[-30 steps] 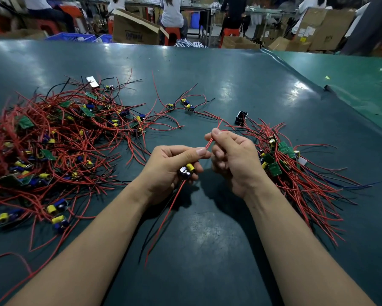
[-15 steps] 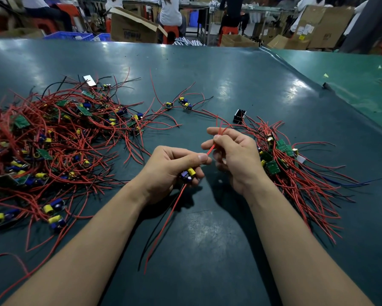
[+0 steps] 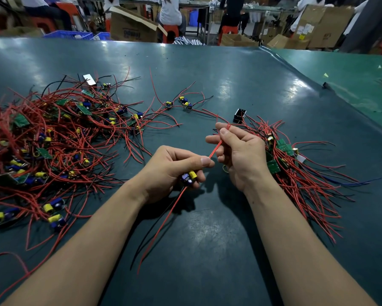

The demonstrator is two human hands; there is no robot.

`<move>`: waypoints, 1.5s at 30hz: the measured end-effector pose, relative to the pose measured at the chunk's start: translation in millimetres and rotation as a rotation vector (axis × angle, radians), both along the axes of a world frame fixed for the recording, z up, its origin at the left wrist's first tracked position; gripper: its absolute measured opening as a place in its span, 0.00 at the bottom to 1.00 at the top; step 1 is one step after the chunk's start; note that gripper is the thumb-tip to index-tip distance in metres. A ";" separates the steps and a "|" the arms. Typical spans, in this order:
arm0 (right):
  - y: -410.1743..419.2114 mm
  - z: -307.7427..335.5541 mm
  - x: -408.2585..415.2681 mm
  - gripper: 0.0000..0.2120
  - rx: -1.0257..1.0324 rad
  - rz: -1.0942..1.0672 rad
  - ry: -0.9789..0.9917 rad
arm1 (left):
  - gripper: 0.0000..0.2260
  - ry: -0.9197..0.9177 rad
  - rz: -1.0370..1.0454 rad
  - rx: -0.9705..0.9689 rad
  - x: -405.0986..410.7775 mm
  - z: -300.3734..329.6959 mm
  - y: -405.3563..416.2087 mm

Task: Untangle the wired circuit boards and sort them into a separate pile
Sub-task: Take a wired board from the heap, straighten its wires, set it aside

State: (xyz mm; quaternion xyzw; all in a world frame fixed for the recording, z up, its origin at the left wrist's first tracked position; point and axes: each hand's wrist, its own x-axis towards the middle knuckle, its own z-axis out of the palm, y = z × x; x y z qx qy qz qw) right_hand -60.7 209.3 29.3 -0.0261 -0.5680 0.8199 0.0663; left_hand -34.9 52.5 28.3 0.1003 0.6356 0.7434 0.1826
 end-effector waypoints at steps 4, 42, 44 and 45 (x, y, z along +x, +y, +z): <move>1.4 0.0 0.4 0.08 0.010 0.026 0.013 | 0.11 0.008 -0.024 -0.007 0.4 0.1 -1.1; -14.3 2.0 22.0 0.11 0.399 0.580 -0.101 | 0.11 0.041 0.388 0.186 -8.8 -4.6 3.9; -17.2 4.4 23.0 0.09 0.360 0.462 -0.077 | 0.12 0.056 0.449 0.206 -13.2 -4.6 3.7; -18.6 5.7 22.6 0.08 0.316 0.348 -0.051 | 0.12 0.072 0.510 0.232 -15.8 -4.3 2.0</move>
